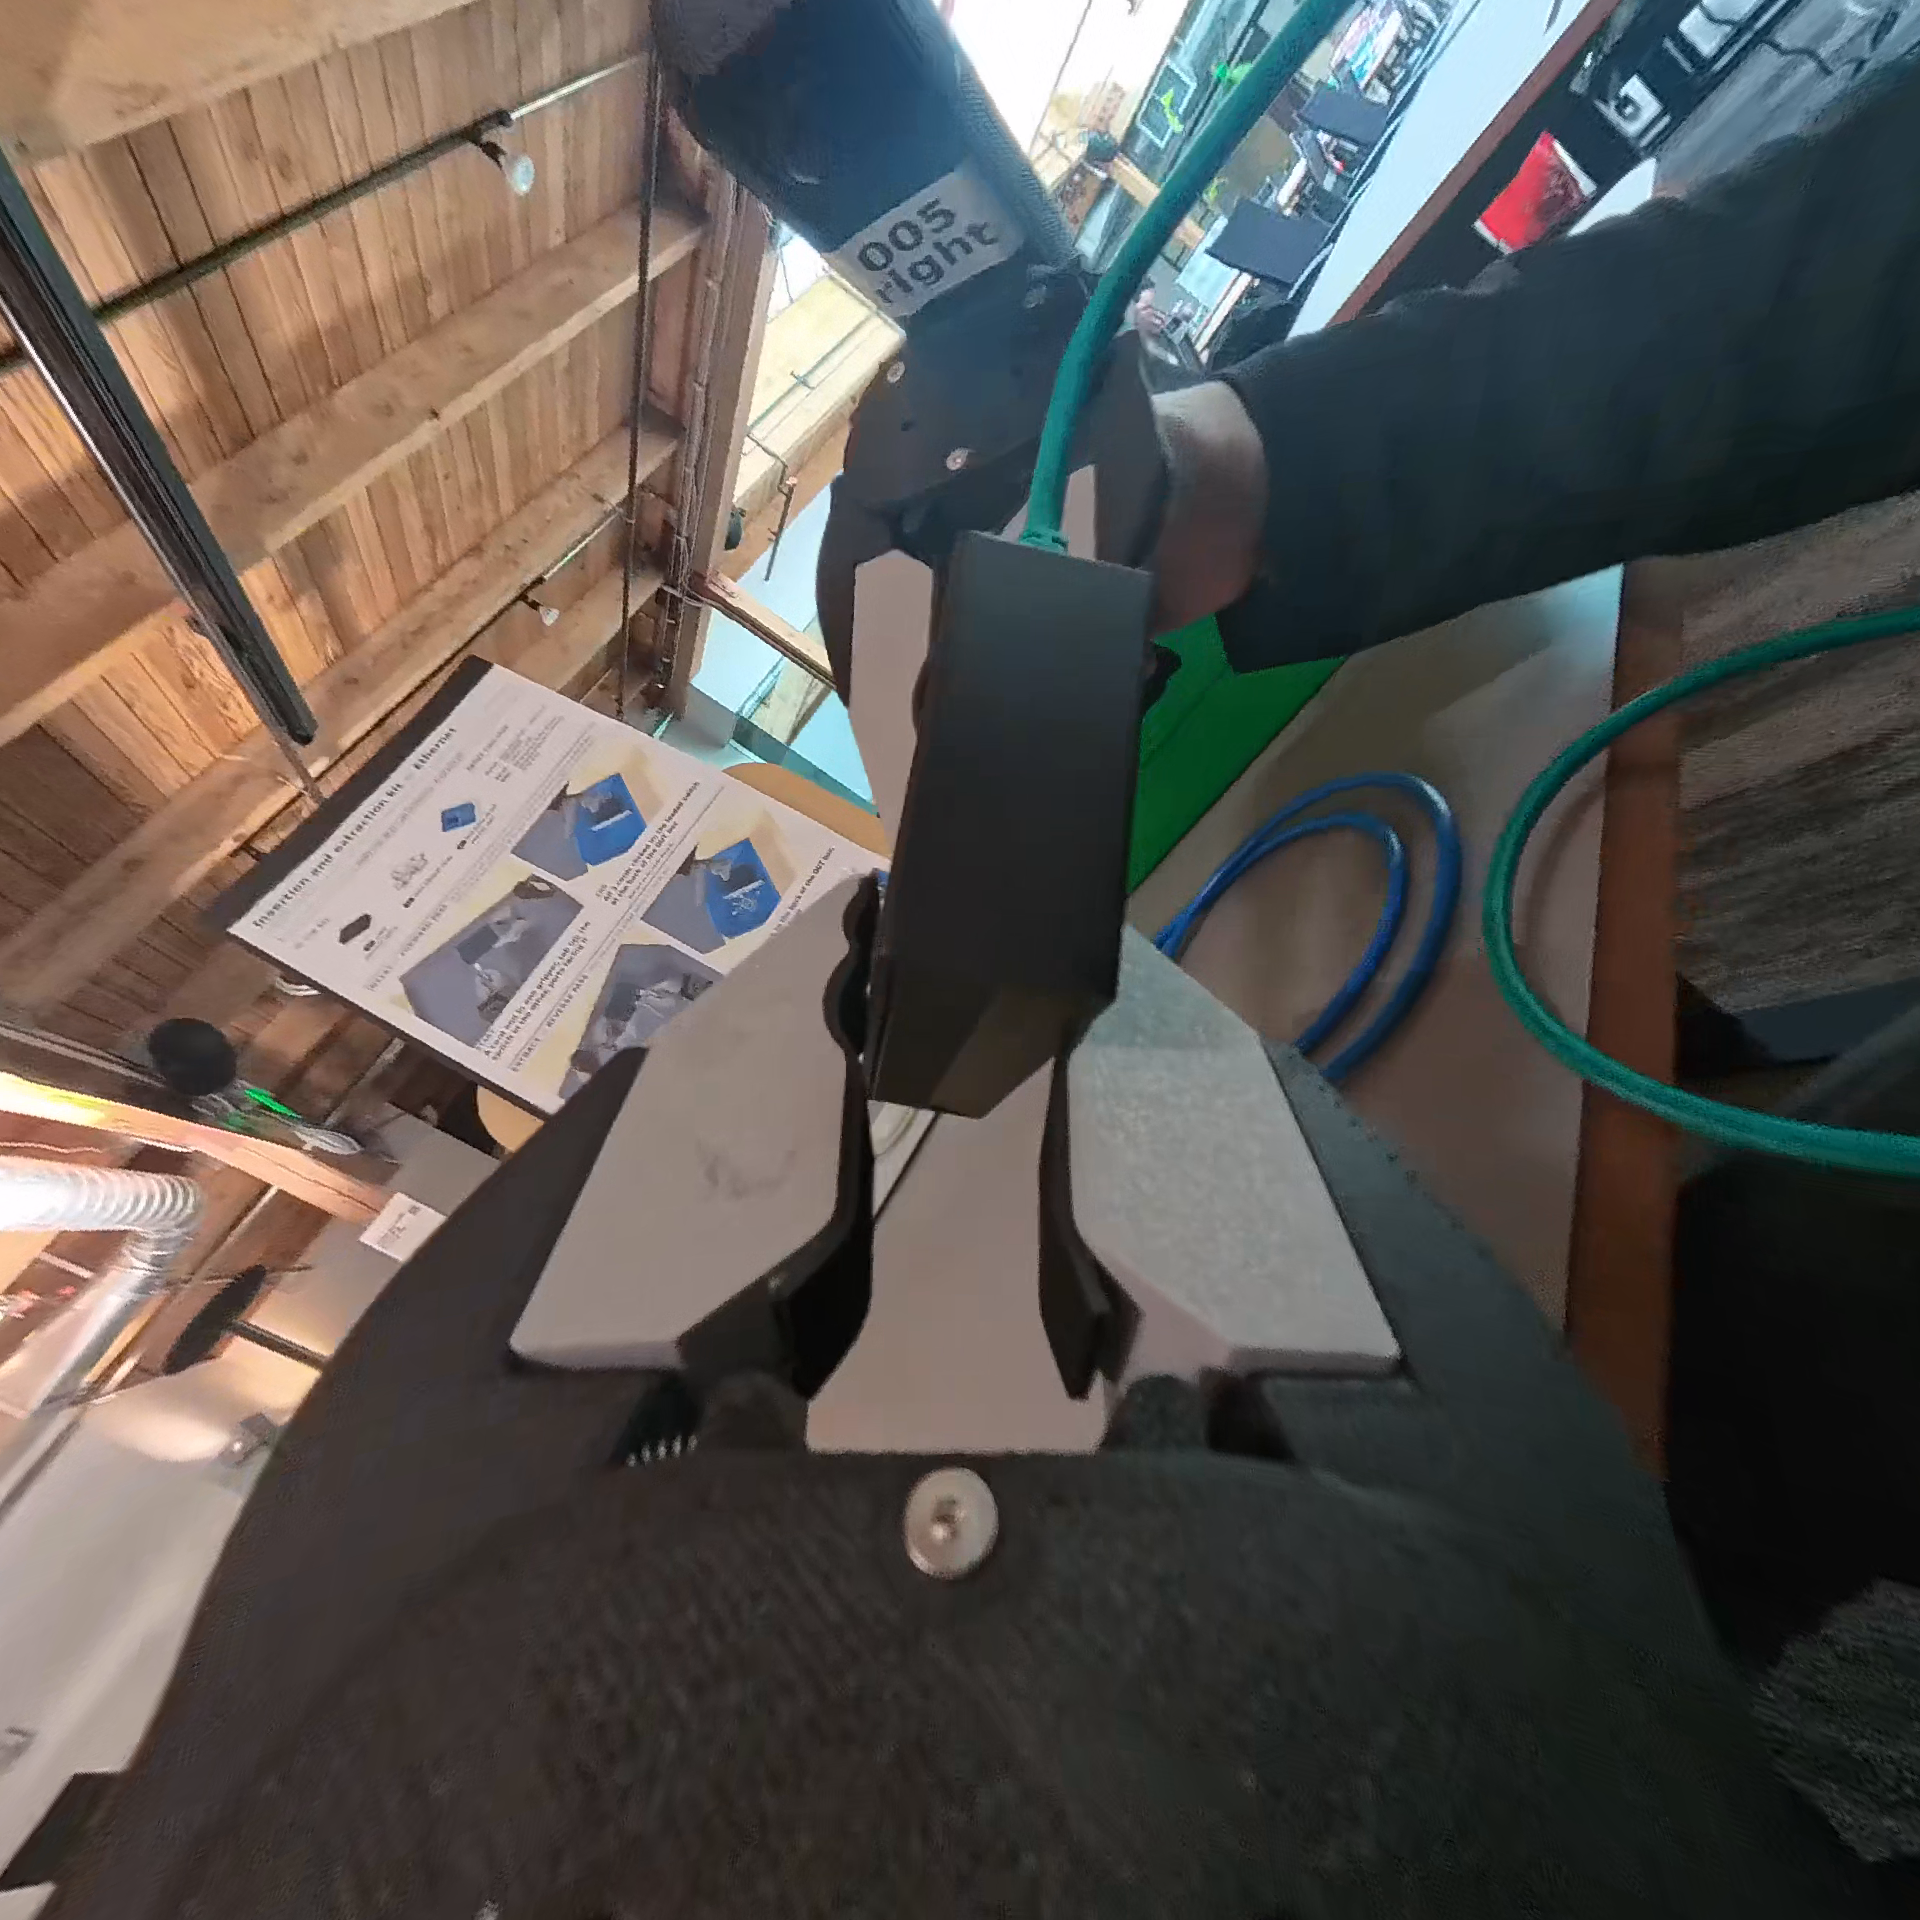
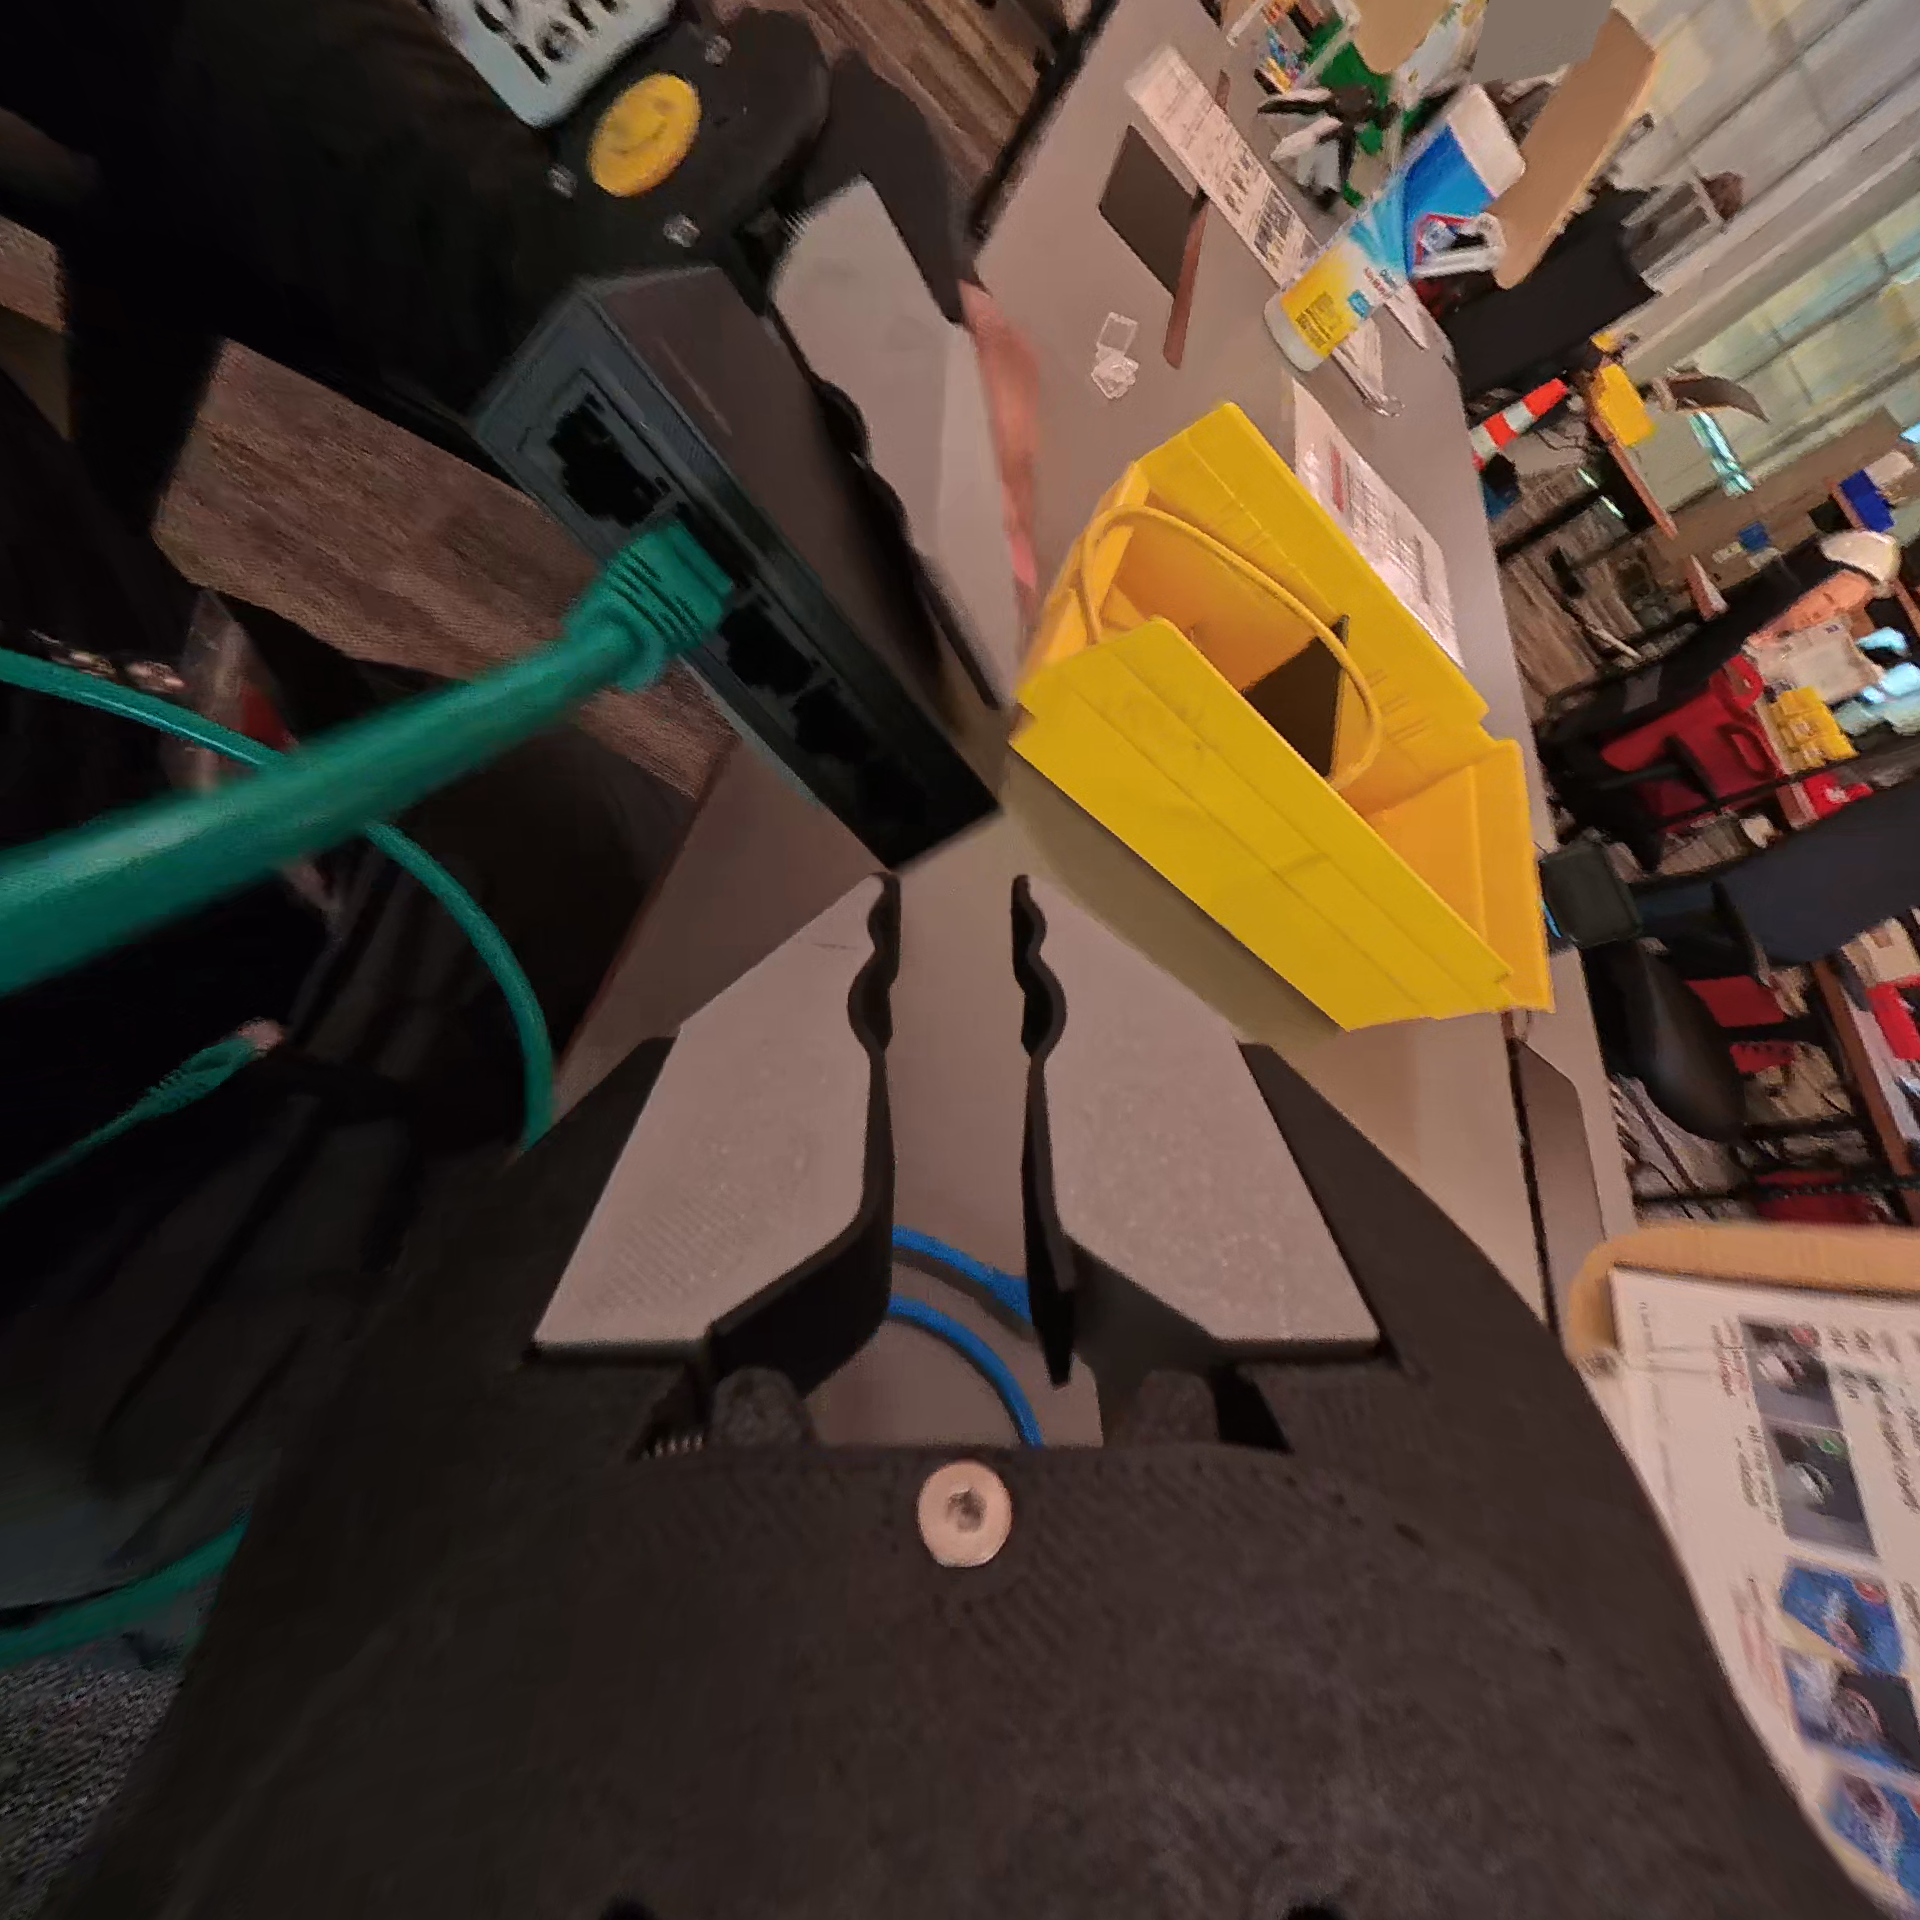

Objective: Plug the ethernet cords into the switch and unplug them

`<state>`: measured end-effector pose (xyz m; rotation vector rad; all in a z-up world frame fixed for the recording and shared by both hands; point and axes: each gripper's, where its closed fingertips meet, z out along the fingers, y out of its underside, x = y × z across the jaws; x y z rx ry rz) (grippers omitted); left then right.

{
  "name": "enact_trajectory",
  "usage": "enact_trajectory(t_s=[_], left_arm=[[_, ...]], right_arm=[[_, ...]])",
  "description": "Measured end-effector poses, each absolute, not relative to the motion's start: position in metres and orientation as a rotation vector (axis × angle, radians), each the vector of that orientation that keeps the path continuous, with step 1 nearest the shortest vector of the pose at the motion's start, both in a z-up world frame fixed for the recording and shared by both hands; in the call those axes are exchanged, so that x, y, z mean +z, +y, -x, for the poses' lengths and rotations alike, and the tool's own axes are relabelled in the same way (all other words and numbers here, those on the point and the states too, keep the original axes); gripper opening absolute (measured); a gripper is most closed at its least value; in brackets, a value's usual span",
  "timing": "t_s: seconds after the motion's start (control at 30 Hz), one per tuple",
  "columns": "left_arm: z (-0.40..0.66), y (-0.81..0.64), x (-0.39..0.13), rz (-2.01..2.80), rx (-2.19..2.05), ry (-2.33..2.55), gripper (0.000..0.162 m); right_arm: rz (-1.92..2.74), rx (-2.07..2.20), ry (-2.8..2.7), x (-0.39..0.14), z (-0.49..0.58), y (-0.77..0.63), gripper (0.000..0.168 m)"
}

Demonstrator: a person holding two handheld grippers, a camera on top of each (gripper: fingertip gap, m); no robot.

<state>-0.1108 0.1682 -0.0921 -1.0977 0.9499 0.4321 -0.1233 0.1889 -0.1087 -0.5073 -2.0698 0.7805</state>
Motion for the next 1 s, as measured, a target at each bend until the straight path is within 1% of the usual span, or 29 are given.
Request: enact_trajectory(t_s=[0.1,0.13,0.2,0.3,0.37,0.43,0.67,0.7,0.73,0.77,0.83,1.0], left_arm=[[0.114,0.165,-0.087,1.056,0.471,0.950,0.031],[0.115,0.165,-0.086,1.049,0.485,0.950,0.031],[0.117,0.166,-0.085,1.028,0.528,0.950,0.031],[0.120,0.168,-0.091,0.977,0.670,0.990,0.030],[0.121,0.170,-0.096,0.953,0.742,1.010,0.030],[0.120,0.171,-0.100,0.950,0.743,1.023,0.030],[0.122,0.169,-0.095,0.951,0.621,0.949,0.030],[0.121,0.169,-0.094,0.945,0.618,0.946,0.029],[0.119,0.169,-0.094,0.943,0.619,0.949,0.029],[0.118,0.169,-0.094,0.940,0.624,0.952,0.030],[0.117,0.169,-0.093,0.932,0.647,0.955,0.030],[0.127,0.171,-0.092,0.935,0.682,0.946,0.030]], right_arm=[[0.729,0.742,-1.973,-0.105,0.126,0.242,0.016],[0.875,0.719,-1.945,-0.112,0.128,0.268,0.019],[1.231,0.639,-1.894,-0.140,0.130,0.321,0.033],[1.675,0.467,-1.820,-0.196,0.124,0.379,0.033],[1.802,0.446,-1.782,-0.223,0.124,0.396,0.033],[1.916,0.477,-1.749,-0.239,0.122,0.404,0.034],[1.911,0.582,-1.687,-0.246,0.138,0.411,0.049],[1.884,0.567,-1.692,-0.245,0.140,0.412,0.047],[1.855,0.551,-1.708,-0.245,0.141,0.412,0.036],[1.826,0.523,-1.737,-0.244,0.139,0.411,0.009],[1.734,0.505,-1.774,-0.234,0.137,0.404,0.009],[1.291,0.726,-1.896,-0.156,0.141,0.324,0.008]])
